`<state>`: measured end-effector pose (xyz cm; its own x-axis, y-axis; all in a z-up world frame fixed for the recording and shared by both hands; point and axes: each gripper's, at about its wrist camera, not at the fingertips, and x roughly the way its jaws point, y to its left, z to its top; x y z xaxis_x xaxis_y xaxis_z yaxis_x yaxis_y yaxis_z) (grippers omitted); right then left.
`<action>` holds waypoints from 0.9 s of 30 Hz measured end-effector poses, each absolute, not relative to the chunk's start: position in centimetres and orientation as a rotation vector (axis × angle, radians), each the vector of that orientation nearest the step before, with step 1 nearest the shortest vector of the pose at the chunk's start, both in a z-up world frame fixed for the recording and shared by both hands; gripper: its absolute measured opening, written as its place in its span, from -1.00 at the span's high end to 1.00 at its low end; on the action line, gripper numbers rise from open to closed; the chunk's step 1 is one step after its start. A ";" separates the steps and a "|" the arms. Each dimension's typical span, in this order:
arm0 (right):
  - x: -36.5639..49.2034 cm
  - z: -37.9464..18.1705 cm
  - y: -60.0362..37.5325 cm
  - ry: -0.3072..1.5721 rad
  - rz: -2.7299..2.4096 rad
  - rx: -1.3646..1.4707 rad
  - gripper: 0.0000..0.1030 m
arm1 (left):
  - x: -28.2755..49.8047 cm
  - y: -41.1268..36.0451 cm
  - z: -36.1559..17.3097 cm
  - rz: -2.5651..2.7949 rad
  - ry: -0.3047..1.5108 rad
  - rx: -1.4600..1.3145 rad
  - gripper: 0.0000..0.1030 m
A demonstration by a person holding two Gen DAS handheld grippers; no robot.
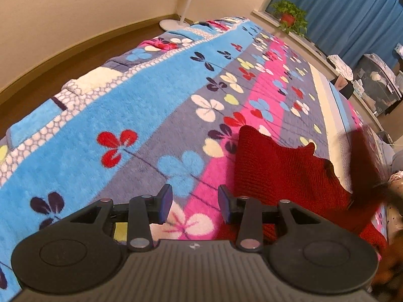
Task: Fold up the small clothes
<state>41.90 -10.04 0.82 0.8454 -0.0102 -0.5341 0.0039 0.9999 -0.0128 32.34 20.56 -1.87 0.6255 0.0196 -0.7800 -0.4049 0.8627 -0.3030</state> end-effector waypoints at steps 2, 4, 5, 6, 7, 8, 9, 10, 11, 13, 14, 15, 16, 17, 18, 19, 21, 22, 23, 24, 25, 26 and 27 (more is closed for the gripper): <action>39.8 2.8 -13.7 0.386 -0.101 0.162 0.76 | 32.4 20.4 -1.8 0.254 0.866 -0.485 0.14; 38.9 2.1 -17.4 0.352 -0.235 0.271 0.74 | 32.5 19.9 -1.8 0.245 0.869 -0.474 0.15; 39.1 0.9 -19.3 0.401 -0.299 0.318 0.66 | 32.6 19.6 -1.9 0.238 0.873 -0.465 0.14; 39.7 -0.8 -21.2 0.488 -0.342 0.376 0.57 | 32.6 19.2 -1.9 0.230 0.876 -0.454 0.14; 40.3 -2.8 -23.0 0.594 -0.369 0.442 0.57 | 32.7 18.8 -2.0 0.222 0.880 -0.443 0.14; 40.4 -4.9 -24.7 0.685 -0.387 0.514 0.57 | 32.7 18.5 -2.1 0.217 0.882 -0.435 0.14; 40.3 -6.4 -26.0 0.731 -0.395 0.567 0.57 | 32.8 18.2 -2.2 0.214 0.885 -0.425 0.14; 40.1 -7.7 -26.9 0.757 -0.390 0.600 0.56 | 32.8 18.0 -2.3 0.211 0.887 -0.416 0.14; 39.8 -8.6 -27.6 0.764 -0.381 0.617 0.53 | 32.8 17.9 -2.4 0.210 0.889 -0.408 0.14; 39.2 -9.5 -28.7 0.733 -0.350 0.653 0.43 | 32.9 17.4 -2.5 0.203 0.892 -0.386 0.14; 39.1 -9.7 -29.2 0.719 -0.334 0.667 0.43 | 32.9 17.1 -2.6 0.194 0.893 -0.372 0.14; 39.1 -9.8 -29.6 0.710 -0.320 0.676 0.45 | 33.0 16.6 -2.7 0.180 0.894 -0.352 0.14; 39.1 -9.9 -30.0 0.703 -0.311 0.677 0.56 | 33.1 16.1 -2.8 0.161 0.894 -0.331 0.14; 39.2 -10.0 -30.4 0.693 -0.313 0.673 0.80 | 33.1 15.6 -2.9 0.143 0.895 -0.314 0.14; 39.0 -9.9 -30.7 0.674 -0.301 0.680 0.81 | 33.2 14.9 -3.0 0.117 0.893 -0.289 0.14; 39.3 -9.8 -31.5 0.655 -0.282 0.685 0.81 | 33.2 14.2 -3.1 0.097 0.893 -0.267 0.14; 38.9 -9.5 -31.6 0.660 -0.248 0.653 0.80 | 33.3 12.7 -3.6 0.053 0.896 -0.213 0.14; 39.2 -9.7 -31.8 0.688 -0.233 0.637 0.78 | 33.5 11.9 -4.0 0.032 0.906 -0.184 0.14; 39.2 -10.0 -32.3 0.718 -0.216 0.632 0.75 | 33.6 11.2 -4.5 0.015 0.920 -0.159 0.14; 39.1 -10.0 -33.0 0.723 -0.197 0.633 0.63 | 33.7 10.6 -5.2 0.007 0.938 -0.134 0.14; 38.8 -9.8 -33.6 0.711 -0.186 0.622 0.54 | 33.7 10.2 -5.6 0.010 0.950 -0.119 0.14; 38.3 -9.5 -34.3 0.690 -0.193 0.594 0.34 | 33.7 10.0 -5.9 0.016 0.960 -0.107 0.14; 37.7 -9.0 -35.2 0.661 -0.209 0.558 0.30 | 33.7 9.8 -6.0 0.015 0.960 -0.098 0.14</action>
